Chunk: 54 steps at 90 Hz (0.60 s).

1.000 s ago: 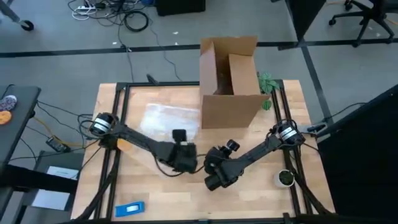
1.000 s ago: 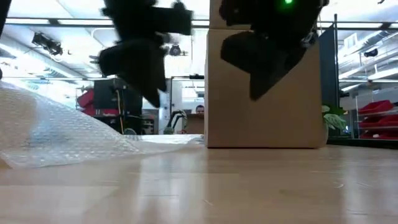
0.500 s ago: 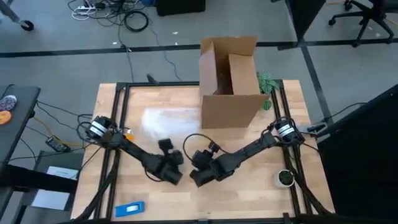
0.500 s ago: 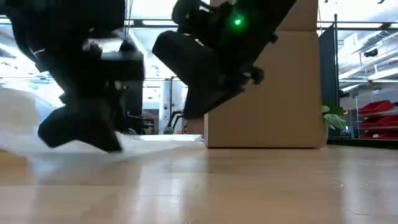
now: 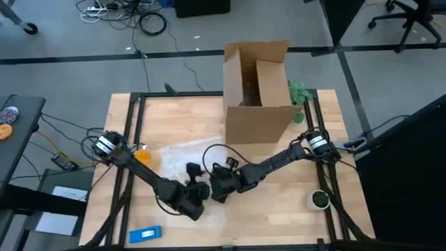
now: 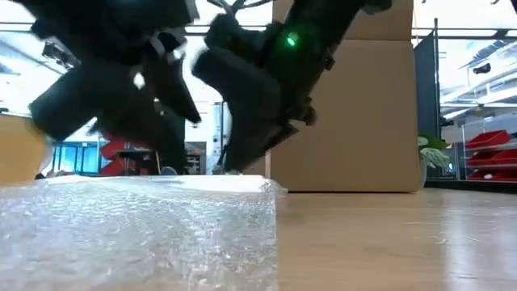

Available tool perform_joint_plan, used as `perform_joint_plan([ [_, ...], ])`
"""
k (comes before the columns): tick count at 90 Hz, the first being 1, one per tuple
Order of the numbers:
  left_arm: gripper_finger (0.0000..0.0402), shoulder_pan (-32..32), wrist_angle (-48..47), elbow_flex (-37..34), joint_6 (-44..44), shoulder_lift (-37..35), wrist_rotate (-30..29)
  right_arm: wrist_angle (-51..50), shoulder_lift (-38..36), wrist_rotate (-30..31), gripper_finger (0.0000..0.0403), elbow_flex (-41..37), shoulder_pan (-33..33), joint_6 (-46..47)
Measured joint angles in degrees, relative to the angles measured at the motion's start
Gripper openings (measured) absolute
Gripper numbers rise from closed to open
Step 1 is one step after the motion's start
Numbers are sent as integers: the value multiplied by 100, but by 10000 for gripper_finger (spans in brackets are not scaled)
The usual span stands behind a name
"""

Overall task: Wrap mug
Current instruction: Wrap the yellow mug with transparent bubble wrap

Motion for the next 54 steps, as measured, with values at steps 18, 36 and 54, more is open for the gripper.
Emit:
perform_joint_plan([
  [18,289,192,-106,-583,-1171,-797,-445,466,224,-726,75,-305,-71,-416],
  [36,289,301,2113,-1600,-801,-814,-7,-1140,-69,-1401,75,-276,16,-456],
  [54,289,314,3653,-2157,-29,-775,149,-3111,-530,-1694,75,-271,269,-142],
])
